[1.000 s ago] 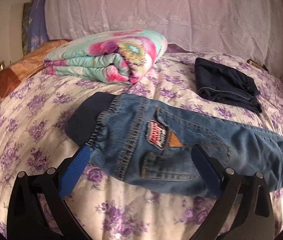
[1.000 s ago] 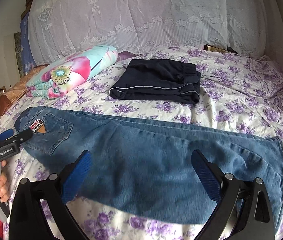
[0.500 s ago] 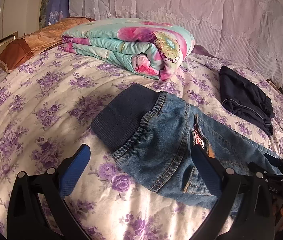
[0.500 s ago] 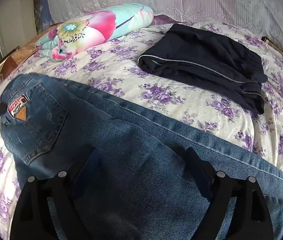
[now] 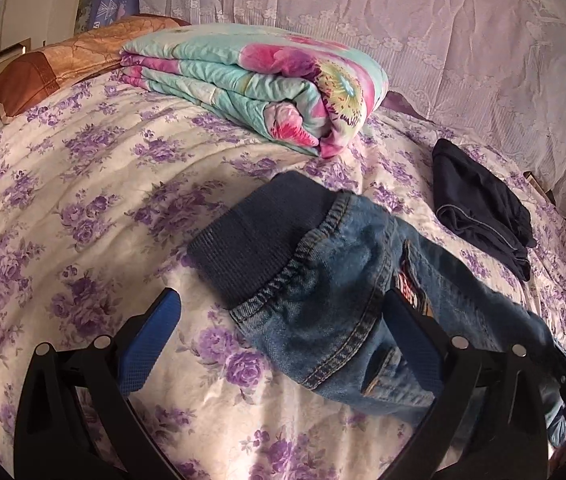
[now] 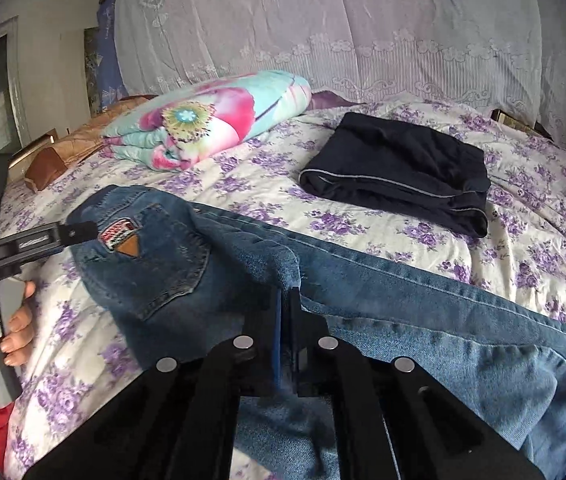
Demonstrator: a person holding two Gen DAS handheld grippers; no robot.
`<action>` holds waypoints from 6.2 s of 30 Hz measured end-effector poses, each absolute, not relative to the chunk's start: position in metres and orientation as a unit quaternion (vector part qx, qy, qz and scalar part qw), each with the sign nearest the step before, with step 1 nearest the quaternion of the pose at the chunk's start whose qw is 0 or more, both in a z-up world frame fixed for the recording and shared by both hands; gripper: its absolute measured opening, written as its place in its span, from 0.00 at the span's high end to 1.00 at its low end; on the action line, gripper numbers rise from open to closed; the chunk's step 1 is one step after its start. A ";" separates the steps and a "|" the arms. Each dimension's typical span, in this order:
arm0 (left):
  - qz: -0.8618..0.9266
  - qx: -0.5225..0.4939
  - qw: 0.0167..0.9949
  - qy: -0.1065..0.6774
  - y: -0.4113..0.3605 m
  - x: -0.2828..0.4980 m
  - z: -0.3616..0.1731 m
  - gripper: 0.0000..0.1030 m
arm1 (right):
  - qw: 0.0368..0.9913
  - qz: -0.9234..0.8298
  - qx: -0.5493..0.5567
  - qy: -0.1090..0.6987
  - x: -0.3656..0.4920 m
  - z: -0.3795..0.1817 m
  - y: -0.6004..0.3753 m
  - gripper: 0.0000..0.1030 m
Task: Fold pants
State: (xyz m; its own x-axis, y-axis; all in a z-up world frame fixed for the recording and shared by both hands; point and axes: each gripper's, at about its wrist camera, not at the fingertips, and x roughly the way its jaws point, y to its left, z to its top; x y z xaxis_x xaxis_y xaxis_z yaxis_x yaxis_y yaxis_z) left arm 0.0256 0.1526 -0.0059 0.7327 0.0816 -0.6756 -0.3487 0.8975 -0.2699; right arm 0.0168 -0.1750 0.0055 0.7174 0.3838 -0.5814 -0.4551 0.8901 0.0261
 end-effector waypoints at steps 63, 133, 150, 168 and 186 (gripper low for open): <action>0.037 -0.126 0.910 0.393 0.165 -0.048 -0.033 0.06 | 0.913 0.112 0.180 0.348 -0.068 0.033 -0.345 0.40; 0.029 -0.168 0.901 0.400 0.157 -0.060 -0.035 0.04 | 0.857 0.087 0.402 0.310 -0.142 -0.095 -0.505 0.51; 0.017 -0.239 0.904 0.354 0.196 -0.118 -0.023 0.82 | 0.881 0.090 0.352 0.302 -0.147 -0.063 -0.506 0.89; -0.013 -0.136 0.948 0.286 0.149 -0.155 0.040 0.15 | 0.944 0.056 0.153 0.285 -0.163 -0.019 -0.426 0.60; 0.040 -0.068 0.947 0.311 0.145 -0.082 0.044 0.05 | 0.940 0.099 0.115 0.304 -0.116 -0.010 -0.365 0.19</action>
